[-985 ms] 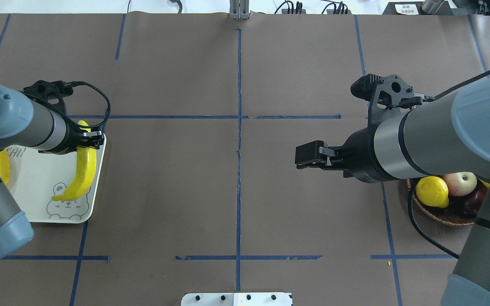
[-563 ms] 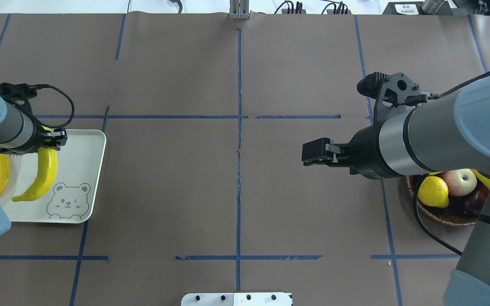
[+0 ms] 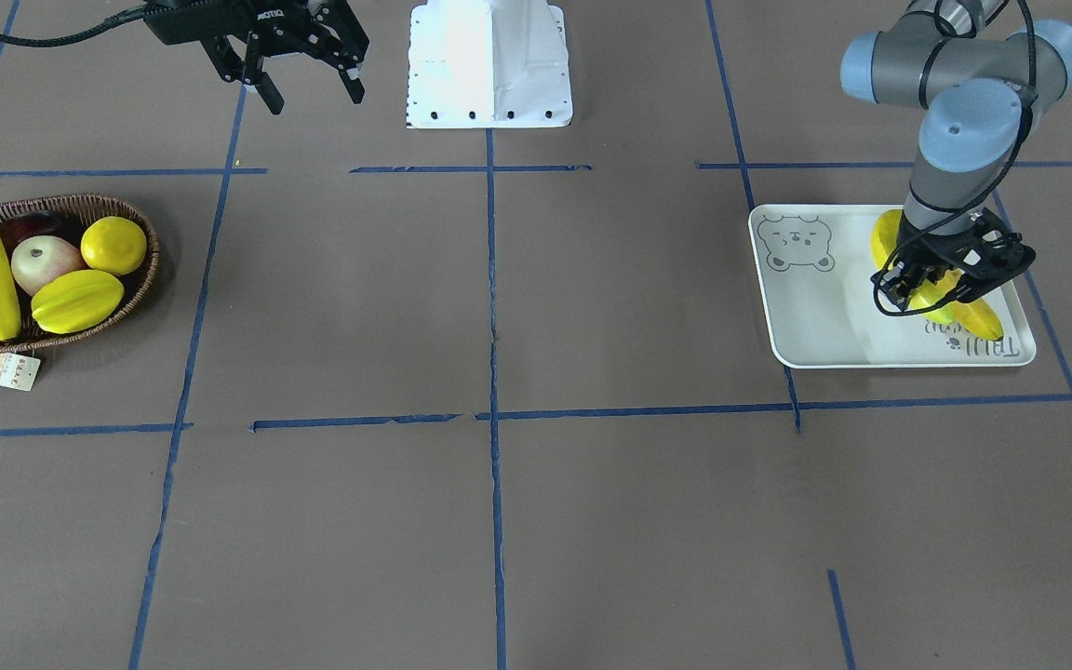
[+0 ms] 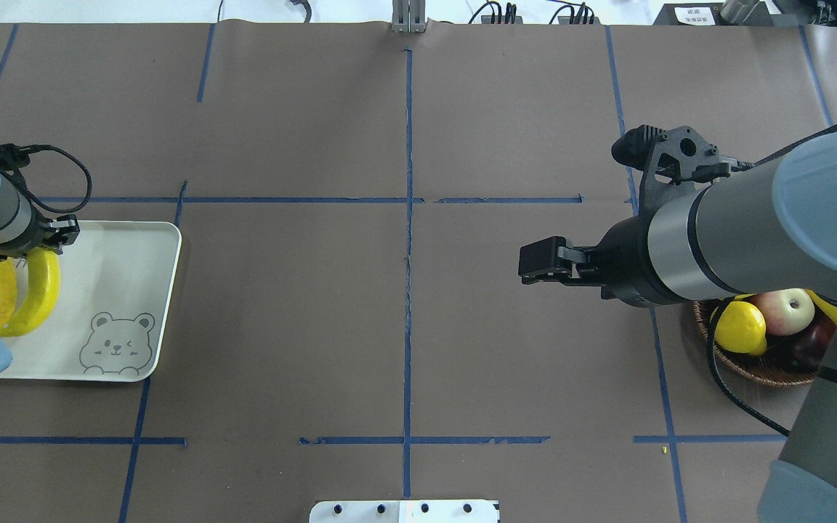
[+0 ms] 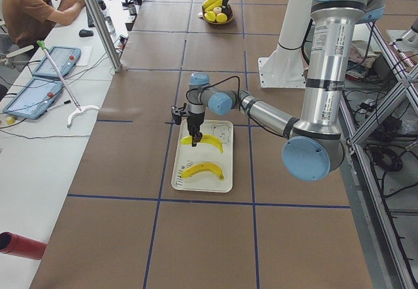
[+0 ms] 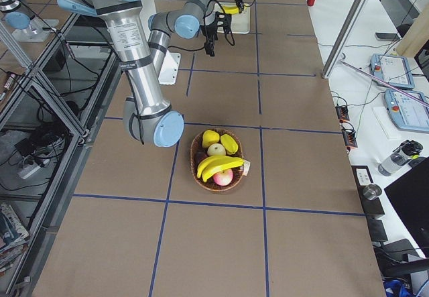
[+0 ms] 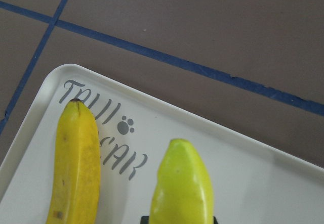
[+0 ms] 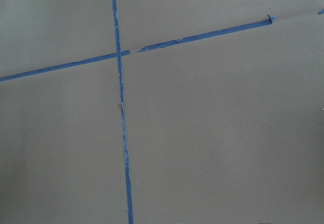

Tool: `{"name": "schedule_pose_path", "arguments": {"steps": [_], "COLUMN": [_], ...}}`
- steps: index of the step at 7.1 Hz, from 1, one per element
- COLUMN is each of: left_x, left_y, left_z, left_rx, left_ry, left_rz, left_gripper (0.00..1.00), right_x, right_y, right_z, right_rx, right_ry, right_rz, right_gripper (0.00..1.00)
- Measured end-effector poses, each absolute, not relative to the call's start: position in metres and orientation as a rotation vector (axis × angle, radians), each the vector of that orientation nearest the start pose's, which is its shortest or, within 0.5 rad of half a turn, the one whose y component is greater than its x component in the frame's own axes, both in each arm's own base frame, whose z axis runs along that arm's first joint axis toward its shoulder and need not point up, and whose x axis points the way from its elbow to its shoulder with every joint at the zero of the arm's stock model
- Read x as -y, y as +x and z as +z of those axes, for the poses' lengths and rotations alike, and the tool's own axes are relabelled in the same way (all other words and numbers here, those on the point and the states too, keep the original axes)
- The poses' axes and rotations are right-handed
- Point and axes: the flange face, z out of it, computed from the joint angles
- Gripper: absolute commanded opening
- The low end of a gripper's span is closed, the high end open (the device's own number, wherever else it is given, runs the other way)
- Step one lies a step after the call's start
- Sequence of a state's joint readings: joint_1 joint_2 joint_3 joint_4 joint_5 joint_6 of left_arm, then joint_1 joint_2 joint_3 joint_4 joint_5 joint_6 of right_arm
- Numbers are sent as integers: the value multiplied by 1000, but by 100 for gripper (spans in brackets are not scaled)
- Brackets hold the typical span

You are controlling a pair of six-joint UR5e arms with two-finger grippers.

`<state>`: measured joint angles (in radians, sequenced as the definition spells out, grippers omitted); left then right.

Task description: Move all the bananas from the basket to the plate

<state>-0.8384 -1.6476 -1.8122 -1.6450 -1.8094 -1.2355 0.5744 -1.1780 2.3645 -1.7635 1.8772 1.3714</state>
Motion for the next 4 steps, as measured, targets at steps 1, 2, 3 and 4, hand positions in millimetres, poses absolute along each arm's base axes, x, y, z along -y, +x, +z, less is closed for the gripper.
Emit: {"name": "schedule_pose_path", "arguments": {"steps": [1,2,3,4], "left_x": [474,475,476,476], "left_y": [273,272,271,271], "left_z": [525,532,536,537], "left_rx": [-442,-431,-426,-426], "left_ry": [16,11,7,7], "left_rz": [-441,-440,-441,-440], "left_gripper": [38,99,99,99], "right_x": [328,328,328,329], "right_y": [-317,-317,-317,-316], "right_z": [160,160,161,163], "right_rx": [1018,1018,1016,1011], "right_ry": [112,112,111,112], "right_rz": [189,189,191,193], "right_gripper": [100,100,100,100]}}
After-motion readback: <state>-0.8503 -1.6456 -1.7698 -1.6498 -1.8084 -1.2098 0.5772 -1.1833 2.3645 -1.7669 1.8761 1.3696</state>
